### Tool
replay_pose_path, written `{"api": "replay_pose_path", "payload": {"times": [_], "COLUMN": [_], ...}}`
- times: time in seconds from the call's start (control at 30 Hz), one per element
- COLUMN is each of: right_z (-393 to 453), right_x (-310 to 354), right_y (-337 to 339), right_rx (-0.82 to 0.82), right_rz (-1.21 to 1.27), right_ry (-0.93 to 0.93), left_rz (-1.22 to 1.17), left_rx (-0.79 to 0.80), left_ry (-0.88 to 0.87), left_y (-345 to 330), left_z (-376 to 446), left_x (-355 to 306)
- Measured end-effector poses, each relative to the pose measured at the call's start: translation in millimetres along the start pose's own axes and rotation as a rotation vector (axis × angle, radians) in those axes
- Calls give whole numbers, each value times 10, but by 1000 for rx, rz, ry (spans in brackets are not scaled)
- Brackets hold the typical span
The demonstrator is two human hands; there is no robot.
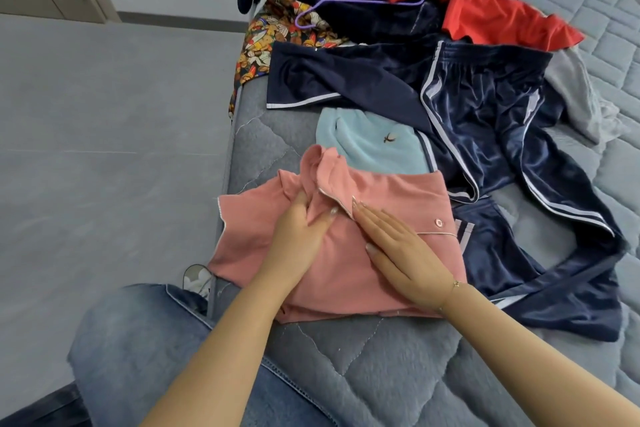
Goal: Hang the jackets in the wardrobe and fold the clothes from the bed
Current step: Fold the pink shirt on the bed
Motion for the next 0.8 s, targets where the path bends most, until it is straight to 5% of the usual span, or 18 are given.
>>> {"api": "replay_pose_path", "payload": {"times": [0.1, 0.27, 0.5, 0.67, 0.8], "right_z": [207, 288, -4, -318, -491], "right_x": [47, 27, 38, 47, 124], "right_y": [-61, -490, -204, -148, -373], "right_rx": [10, 331, 99, 59, 128], "right_rz": [-18, -219, -218, -224, -246], "right_ry": [51, 98, 65, 10, 92], "left_rz": [-4, 372, 434, 655, 624], "left_rx": [-102, -161, -403, -189, -236], "left_ry": [24, 324, 10, 267, 256], "left_y": [265, 503, 654, 604, 566], "left_z": [85, 3, -471, -704, -705], "left_x": [-44, 351, 457, 683, 676]}}
Point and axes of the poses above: each hand's wrist, its own z-axis towards the middle knuckle, its own y-axis out of the back of the hand, x = y × z, the point moved 2 cm from there along z, towards the middle knuckle, and after that the axes turned 11 degrees about y, right-handed, at the moved point
